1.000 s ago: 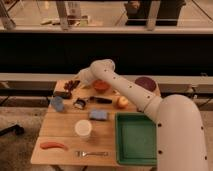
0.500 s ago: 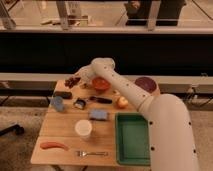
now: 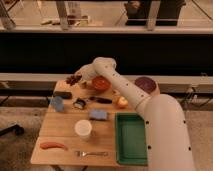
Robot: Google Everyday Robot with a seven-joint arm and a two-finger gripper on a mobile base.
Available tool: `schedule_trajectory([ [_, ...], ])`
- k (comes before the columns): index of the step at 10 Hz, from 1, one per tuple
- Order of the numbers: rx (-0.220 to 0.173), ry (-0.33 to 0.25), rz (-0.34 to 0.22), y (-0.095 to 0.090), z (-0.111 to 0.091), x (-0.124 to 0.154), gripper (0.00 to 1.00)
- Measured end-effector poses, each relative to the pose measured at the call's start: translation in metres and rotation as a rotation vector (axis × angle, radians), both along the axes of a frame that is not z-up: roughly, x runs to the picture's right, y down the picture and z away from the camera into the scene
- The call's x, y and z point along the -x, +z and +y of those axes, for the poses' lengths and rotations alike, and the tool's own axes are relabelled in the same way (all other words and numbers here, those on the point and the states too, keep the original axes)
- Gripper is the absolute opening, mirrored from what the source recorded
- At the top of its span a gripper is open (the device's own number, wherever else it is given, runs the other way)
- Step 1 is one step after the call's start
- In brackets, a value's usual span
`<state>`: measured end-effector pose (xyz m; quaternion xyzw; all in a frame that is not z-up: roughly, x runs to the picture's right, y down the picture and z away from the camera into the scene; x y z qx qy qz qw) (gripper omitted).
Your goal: Place grapes in metal cup
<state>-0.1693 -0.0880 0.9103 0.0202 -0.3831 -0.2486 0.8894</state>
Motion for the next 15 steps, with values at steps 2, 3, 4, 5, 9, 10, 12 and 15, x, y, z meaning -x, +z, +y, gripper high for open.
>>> schedule_trajectory([
  [2,-0.005,0.002,-0.009,0.005,-0.004,0.002,0.01],
  [3,-0.005,-0.001,-0.014,0.008,-0.006,0.005,0.01],
  [4,-0.006,-0.004,-0.017,0.011,-0.006,0.006,0.01],
  [5,-0.006,-0.006,-0.020,0.014,-0.006,0.008,0.01],
  [9,0.000,-0.025,-0.053,0.025,-0.009,0.012,0.07],
  [10,0.005,-0.028,-0.057,0.028,-0.007,0.014,0.08],
  [12,0.017,-0.031,-0.058,0.036,-0.005,0.015,0.14],
  [15,0.028,-0.030,-0.057,0.043,-0.002,0.014,0.14],
])
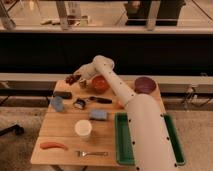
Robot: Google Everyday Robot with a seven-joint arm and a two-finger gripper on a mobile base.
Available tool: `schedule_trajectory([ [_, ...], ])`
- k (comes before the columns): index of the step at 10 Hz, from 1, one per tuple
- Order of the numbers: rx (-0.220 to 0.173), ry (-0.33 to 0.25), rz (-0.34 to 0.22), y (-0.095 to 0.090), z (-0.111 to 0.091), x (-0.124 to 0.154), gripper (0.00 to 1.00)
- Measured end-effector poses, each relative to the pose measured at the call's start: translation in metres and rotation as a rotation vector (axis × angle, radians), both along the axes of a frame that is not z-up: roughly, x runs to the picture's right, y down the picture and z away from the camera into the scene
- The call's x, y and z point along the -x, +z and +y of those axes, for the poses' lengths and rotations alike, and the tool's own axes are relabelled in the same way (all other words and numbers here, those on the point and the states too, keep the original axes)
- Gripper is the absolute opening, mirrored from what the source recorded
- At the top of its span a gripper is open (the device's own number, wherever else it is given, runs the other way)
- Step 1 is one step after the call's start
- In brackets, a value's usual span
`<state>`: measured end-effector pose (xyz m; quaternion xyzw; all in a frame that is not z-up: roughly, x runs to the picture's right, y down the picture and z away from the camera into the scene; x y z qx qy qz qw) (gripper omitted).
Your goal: Place grapes in metal cup
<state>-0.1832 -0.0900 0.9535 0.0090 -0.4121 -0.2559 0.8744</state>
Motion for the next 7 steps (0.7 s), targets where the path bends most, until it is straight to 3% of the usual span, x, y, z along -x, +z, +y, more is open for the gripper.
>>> schedule_trajectory([
  [2,0.006,0.002,0.008,0.004,0.001,-0.001,0.01],
  [7,0.021,0.024,0.040,0.013,-0.005,-0.012,0.00],
])
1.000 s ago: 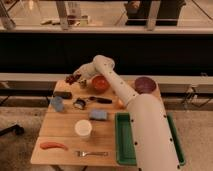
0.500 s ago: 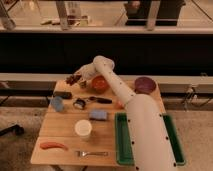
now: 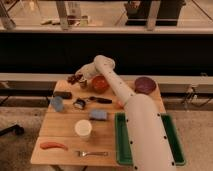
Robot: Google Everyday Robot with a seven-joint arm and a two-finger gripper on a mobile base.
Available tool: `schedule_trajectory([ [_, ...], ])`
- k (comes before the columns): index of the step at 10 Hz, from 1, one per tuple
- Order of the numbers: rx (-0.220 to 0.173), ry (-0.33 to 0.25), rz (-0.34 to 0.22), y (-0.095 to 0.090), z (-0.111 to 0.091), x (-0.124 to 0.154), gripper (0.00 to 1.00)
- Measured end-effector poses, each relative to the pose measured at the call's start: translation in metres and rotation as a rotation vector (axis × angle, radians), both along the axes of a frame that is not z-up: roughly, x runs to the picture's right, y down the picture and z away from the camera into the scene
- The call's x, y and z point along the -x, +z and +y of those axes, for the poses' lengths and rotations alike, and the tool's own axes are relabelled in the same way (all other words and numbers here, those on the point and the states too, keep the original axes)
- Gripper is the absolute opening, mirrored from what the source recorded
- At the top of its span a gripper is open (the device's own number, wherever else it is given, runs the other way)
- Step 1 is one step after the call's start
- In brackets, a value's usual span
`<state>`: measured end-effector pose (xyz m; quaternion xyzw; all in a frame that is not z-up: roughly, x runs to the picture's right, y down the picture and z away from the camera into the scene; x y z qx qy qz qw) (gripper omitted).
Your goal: Place grapes in metal cup
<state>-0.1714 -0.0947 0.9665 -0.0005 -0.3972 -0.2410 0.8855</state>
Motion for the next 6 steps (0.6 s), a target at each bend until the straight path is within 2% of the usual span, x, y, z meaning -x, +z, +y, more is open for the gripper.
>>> schedule_trajectory([
  [5,0.008,0.006,-0.004,0.0060,-0.0025,0.0014,0.01],
  [6,0.009,0.003,-0.009,0.0062,-0.0030,0.0026,0.04],
])
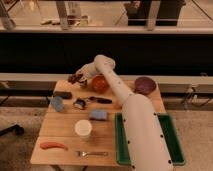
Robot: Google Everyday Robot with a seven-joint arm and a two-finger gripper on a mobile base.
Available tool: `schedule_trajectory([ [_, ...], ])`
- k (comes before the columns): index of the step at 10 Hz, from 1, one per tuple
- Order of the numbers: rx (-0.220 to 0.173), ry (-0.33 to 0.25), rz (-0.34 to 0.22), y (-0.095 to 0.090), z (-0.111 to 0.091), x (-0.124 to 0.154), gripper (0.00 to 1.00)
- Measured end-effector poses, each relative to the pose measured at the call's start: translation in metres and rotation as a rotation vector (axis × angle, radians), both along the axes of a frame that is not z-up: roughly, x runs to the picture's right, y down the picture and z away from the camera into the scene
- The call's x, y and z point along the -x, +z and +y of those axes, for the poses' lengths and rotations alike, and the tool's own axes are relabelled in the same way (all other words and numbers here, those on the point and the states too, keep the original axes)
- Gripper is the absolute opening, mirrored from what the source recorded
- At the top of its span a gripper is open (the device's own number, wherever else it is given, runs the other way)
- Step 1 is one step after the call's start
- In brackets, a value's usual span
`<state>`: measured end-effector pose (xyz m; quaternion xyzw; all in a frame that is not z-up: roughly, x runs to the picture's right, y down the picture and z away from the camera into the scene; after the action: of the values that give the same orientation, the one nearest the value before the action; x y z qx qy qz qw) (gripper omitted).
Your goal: Place grapes in metal cup
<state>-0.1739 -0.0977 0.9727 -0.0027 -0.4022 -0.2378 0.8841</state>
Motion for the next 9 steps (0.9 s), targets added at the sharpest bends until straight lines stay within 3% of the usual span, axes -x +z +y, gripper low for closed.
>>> schedule_trajectory([
  [3,0.002,-0.012,-0.017,0.0015,0.0030,0.0048,0.32],
  [7,0.010,0.009,0.006,0.0002,0.0039,0.0005,0.74],
  [9,0.005,0.018,0.010,-0.0028,0.0027,-0.0009,0.80],
])
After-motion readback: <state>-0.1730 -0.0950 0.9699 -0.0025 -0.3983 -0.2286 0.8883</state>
